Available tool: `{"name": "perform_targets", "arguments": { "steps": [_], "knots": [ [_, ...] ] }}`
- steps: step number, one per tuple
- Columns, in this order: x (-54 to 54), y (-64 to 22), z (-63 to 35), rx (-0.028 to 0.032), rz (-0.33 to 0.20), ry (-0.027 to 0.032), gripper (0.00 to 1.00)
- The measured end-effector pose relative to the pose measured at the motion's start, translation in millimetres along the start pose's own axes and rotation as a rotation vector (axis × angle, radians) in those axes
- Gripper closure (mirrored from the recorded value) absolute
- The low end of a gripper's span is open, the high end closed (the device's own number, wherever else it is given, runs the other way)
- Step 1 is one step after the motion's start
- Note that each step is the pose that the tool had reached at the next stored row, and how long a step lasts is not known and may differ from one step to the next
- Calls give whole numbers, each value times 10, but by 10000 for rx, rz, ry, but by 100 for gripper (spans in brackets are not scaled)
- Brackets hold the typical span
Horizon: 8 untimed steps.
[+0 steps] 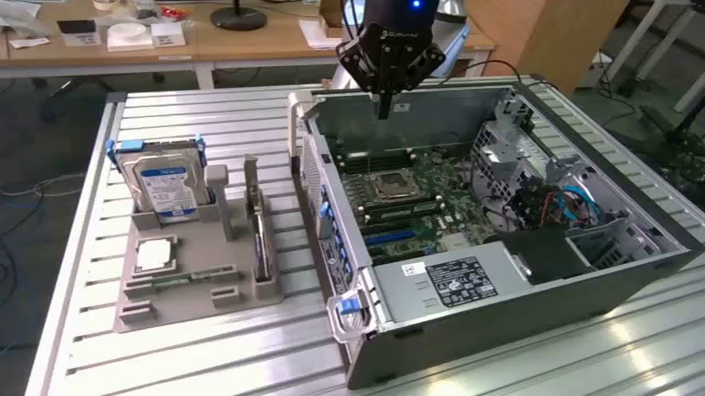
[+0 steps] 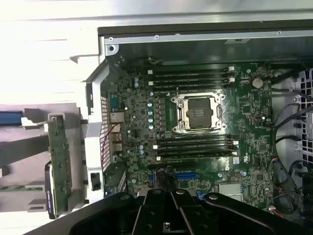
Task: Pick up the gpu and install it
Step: 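Reach for the gpu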
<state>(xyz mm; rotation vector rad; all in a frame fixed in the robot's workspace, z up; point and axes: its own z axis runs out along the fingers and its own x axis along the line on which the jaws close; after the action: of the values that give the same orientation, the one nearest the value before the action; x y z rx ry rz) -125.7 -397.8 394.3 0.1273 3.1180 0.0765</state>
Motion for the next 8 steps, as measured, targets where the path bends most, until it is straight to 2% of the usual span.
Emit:
{"name": "perform_targets", "arguments": {
  "steps": [8],
  "knots": [
    [1,0,0,0,0,0,89]
  ]
}}
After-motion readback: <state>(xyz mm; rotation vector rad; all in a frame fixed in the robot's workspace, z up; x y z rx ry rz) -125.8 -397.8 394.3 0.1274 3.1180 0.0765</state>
